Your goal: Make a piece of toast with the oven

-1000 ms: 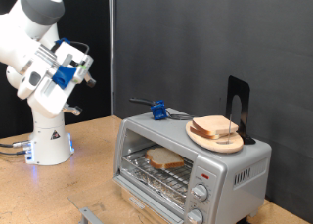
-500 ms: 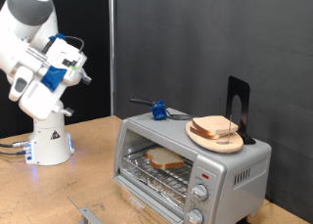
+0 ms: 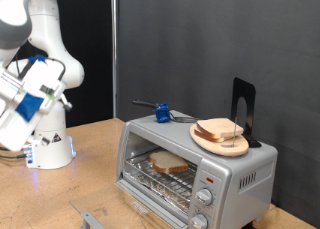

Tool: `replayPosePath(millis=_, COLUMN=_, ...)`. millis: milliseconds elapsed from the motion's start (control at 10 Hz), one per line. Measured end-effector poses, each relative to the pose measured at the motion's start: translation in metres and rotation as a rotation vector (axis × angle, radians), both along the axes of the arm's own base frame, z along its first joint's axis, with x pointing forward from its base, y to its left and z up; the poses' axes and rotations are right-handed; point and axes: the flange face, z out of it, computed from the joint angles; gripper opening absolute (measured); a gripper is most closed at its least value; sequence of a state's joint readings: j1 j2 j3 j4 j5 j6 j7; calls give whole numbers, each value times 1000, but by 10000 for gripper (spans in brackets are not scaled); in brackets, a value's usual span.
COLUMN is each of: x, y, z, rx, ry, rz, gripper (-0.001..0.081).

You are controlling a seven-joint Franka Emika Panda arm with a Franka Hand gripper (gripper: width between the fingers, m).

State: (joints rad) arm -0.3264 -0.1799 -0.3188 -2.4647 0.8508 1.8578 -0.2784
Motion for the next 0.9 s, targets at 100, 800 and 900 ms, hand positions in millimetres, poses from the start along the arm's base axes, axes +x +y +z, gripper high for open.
replayPosePath(millis=100, x=-1, y=1, z=1, rx=1, ry=-2, rz=-1, gripper=808)
replayPosePath(millis=800, x=1, y=-43, z=-51, rx=61, ry=82, rz=37, gripper=808)
replayPosePath(millis=900, x=6, y=-51, z=-59, rx=59, ry=63, rz=31, gripper=808)
